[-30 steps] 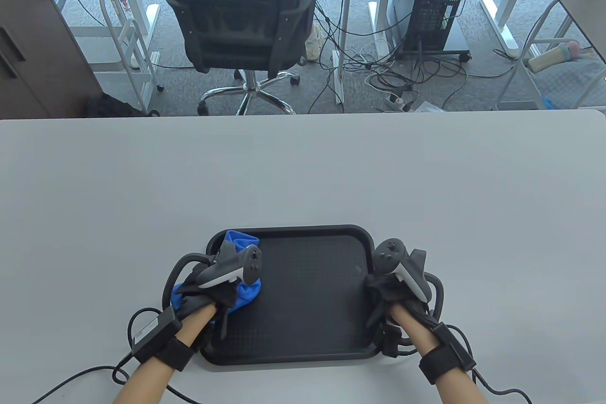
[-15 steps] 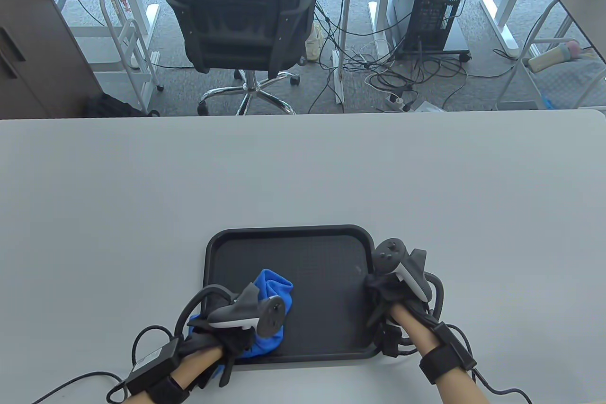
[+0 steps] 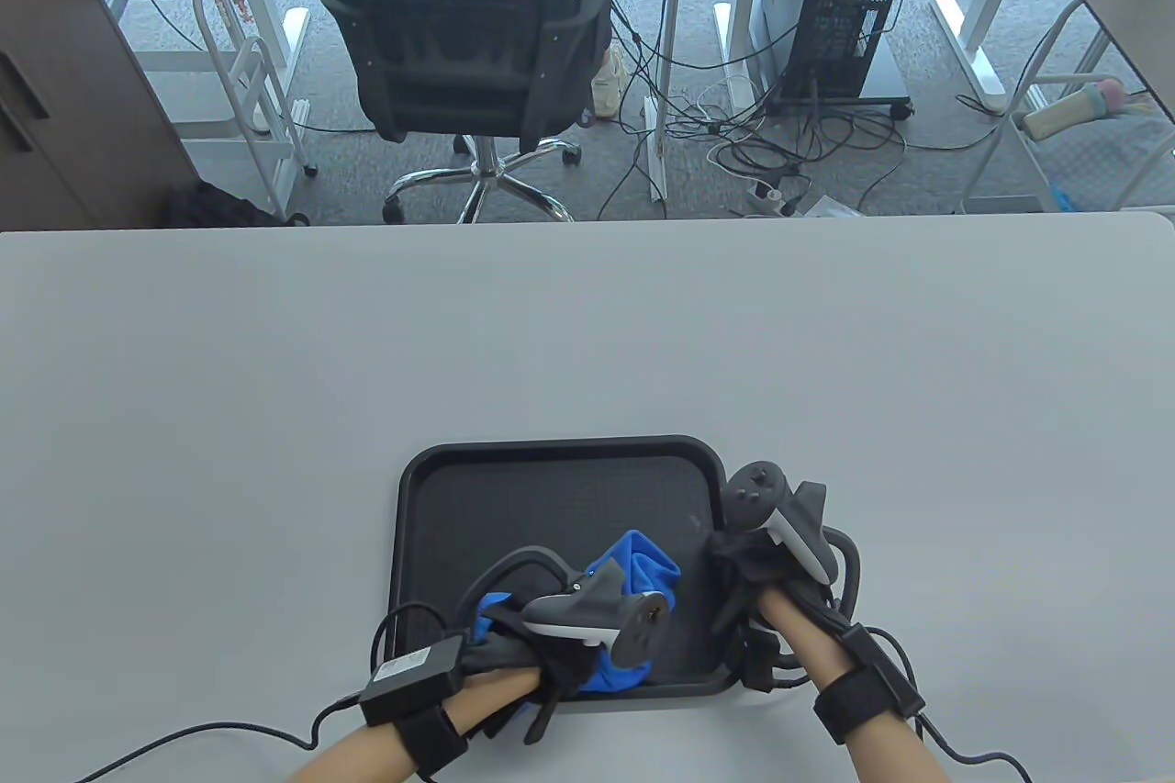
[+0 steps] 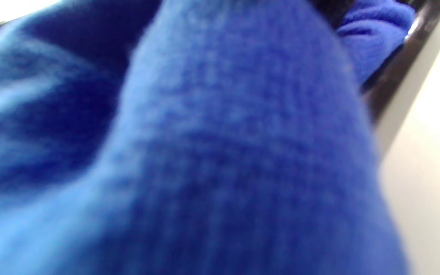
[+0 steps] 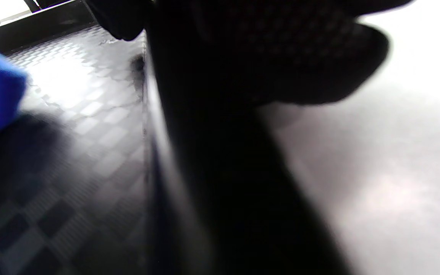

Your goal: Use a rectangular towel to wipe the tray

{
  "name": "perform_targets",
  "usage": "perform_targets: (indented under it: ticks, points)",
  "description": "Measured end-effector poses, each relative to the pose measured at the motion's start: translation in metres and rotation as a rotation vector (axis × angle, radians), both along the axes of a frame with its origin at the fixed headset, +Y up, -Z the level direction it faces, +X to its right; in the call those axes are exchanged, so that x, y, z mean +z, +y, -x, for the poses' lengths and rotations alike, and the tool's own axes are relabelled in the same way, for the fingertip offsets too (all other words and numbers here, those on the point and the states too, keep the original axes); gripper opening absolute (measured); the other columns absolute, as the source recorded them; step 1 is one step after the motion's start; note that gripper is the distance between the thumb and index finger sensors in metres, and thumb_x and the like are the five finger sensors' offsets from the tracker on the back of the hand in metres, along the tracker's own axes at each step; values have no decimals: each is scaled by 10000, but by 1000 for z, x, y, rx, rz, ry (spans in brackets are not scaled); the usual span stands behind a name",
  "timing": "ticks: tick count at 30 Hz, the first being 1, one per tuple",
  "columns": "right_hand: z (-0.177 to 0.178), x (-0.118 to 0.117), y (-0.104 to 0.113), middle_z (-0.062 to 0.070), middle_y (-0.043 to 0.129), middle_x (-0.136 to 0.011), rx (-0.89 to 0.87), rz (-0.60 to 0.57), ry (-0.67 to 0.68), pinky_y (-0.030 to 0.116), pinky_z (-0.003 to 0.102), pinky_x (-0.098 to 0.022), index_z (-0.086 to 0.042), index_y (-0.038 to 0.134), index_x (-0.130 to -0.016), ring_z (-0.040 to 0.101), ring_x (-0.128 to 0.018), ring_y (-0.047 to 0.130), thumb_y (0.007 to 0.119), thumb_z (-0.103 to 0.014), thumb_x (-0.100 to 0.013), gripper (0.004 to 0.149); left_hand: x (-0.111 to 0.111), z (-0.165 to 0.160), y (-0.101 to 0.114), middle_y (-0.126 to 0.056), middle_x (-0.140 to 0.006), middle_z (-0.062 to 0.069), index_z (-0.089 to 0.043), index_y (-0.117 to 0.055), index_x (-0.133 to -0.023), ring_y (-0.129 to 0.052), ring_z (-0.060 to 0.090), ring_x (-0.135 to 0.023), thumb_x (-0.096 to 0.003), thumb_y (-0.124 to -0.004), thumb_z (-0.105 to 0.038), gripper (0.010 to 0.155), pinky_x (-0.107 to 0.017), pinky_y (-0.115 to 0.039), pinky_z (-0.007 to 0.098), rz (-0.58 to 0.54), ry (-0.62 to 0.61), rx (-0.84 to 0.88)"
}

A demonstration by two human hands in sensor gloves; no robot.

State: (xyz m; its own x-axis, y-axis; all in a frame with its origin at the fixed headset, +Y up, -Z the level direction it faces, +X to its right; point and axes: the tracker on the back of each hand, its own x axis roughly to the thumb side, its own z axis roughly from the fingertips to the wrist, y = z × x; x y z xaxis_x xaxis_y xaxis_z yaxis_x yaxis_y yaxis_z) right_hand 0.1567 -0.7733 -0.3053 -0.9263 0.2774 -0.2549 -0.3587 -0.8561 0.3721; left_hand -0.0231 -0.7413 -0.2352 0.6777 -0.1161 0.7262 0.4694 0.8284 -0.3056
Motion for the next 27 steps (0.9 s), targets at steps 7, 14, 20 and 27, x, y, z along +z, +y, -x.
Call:
perform_targets:
  ticks: [7,14,20,27]
  points:
    - [-1,0,0,120,912,-361,-11,2,4,831,351,-44,-37,704,-753,206,-132,957,730,-395,-480,451,-17,-29,-1,-611,-1095,94,-253,-572,-1036,-854,224,-809,-489,-777,-301,585,-654,-689,519,-31,27,7]
    - [-1,0,-1,118,911,-364,-15,4,6,831,351,-48,-38,702,-756,205,-136,956,728,-394,-481,450,-51,-39,-4,-607,-1106,76,-267,-565,-1037,-843,225,-815,-493,-774,-296,583,-656,-682,521,-99,143,30]
    - [-2,0,-1,114,910,-363,-10,2,5,832,348,-47,-43,702,-756,201,-135,956,728,-399,-481,451,-75,-23,-7,-609,-1109,71,-269,-555,-1042,-832,224,-816,-498,-766,-292,585,-657,-675,525,-135,271,55]
    - [-2,0,-1,112,909,-364,-13,3,3,832,346,-47,-46,701,-755,198,-135,956,727,-402,-481,451,-98,18,-7,-612,-1110,66,-275,-555,-1041,-828,225,-821,-501,-764,-287,580,-659,-667,532,-140,432,52]
